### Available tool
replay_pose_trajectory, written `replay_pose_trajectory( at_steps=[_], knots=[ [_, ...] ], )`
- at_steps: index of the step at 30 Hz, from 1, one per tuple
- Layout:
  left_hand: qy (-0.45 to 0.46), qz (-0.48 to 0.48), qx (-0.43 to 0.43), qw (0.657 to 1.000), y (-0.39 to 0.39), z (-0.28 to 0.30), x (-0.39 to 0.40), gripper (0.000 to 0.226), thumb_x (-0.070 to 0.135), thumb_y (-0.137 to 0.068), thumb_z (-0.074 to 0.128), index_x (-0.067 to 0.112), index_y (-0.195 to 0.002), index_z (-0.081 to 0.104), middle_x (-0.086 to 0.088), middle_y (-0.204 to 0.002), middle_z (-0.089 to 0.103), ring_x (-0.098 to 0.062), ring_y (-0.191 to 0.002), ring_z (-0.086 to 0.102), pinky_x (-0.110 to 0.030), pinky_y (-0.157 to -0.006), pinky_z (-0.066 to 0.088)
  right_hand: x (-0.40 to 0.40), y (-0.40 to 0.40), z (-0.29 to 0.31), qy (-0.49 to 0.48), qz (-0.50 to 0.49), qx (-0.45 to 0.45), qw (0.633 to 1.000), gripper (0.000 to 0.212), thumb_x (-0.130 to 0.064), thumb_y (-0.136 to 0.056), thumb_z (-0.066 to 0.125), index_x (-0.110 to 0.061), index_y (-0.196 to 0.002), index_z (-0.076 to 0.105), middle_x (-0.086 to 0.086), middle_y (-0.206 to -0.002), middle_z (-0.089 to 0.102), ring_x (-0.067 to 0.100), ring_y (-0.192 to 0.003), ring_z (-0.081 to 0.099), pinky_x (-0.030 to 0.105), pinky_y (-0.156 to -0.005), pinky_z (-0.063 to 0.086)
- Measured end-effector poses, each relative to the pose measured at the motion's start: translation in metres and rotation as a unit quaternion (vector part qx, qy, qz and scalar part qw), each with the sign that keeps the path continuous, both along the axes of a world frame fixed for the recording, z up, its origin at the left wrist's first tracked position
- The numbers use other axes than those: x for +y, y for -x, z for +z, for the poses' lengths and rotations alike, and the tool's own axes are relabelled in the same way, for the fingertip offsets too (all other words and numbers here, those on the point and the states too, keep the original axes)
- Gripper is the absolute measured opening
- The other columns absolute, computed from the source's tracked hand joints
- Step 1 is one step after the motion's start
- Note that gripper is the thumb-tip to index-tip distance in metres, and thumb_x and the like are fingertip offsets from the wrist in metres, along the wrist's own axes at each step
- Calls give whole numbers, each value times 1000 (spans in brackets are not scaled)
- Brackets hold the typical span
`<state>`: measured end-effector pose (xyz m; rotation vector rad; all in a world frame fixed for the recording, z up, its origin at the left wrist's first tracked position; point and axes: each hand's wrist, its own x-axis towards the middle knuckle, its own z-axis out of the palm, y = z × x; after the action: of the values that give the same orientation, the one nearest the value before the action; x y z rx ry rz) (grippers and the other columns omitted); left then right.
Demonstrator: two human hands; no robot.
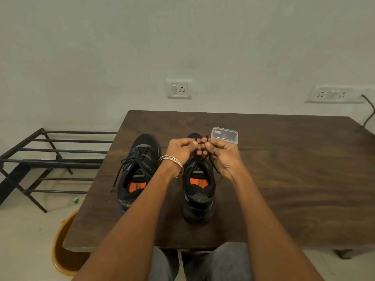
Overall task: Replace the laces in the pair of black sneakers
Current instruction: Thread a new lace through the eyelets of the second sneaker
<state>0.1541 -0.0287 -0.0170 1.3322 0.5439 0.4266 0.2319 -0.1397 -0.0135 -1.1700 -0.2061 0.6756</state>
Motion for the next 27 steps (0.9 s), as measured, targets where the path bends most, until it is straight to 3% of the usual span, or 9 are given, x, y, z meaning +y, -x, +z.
replay_pose_trajectory(
  at_steps=[3, 7, 10, 17, 20, 23, 27],
  knots=[
    [7, -18, -8, 1000, 0, 0, 0, 12, 7, -93, 59, 7, -95, 71, -7, -82, 72, -14, -70, 69, -24, -65, 58, 0, -3, -3, 8, -32, -4, 999, 15, 14, -89, 58, 6, -96, 68, 10, -78, 74, 17, -65, 70, 23, -66, 60],
    [-56, -4, 27, 998, -5, -8, 1, 22, -2, -93, 55, 0, -111, 67, -9, -90, 72, -15, -78, 68, -32, -80, 58, 1, -4, -2, 49, -66, -19, 996, 12, 12, -84, 66, 4, -93, 66, 13, -78, 72, 14, -55, 67, 21, -54, 57],
    [-79, 12, 37, 996, -6, -12, 1, 23, -4, -91, 57, 0, -110, 69, -9, -89, 73, -17, -78, 69, -37, -85, 57, 3, -4, -3, 72, -89, -14, 993, 15, 9, -83, 70, -4, -86, 62, 13, -74, 69, 14, -52, 64, 23, -51, 56],
    [-45, 41, 6, 998, -7, -10, -2, 25, 1, -82, 71, 15, -98, 56, -10, -83, 73, -20, -74, 71, -34, -75, 59, 13, -1, -9, 56, -132, 76, 987, 12, 7, -89, 64, 2, -77, 63, 12, -60, 64, 15, -48, 58, 27, -48, 56],
    [-36, 4, -22, 999, -8, -10, -5, 7, 1, -85, 67, 5, -91, 66, -13, -78, 72, -21, -70, 68, -35, -76, 59, 14, 0, -7, 36, -123, 97, 987, 17, 8, -92, 58, 1, -77, 61, 9, -56, 64, 16, -47, 60, 29, -49, 57],
    [-26, -3, -27, 999, -8, -11, -5, 6, 2, -87, 65, 3, -89, 71, -11, -75, 70, -13, -62, 63, -36, -78, 57, 13, 4, -1, 29, -71, 81, 994, 27, 16, -94, 45, 2, -79, 62, 11, -61, 64, 15, -48, 61, 24, -48, 56],
    [10, 7, -17, 1000, -7, -8, -5, 19, 0, -84, 68, 2, -102, 64, -11, -76, 71, -13, -59, 63, -34, -73, 58, 10, 5, 2, 25, -42, 48, 998, 27, 18, -91, 48, 1, -80, 65, 14, -70, 65, 20, -58, 60, 24, -52, 56]
  ],
)
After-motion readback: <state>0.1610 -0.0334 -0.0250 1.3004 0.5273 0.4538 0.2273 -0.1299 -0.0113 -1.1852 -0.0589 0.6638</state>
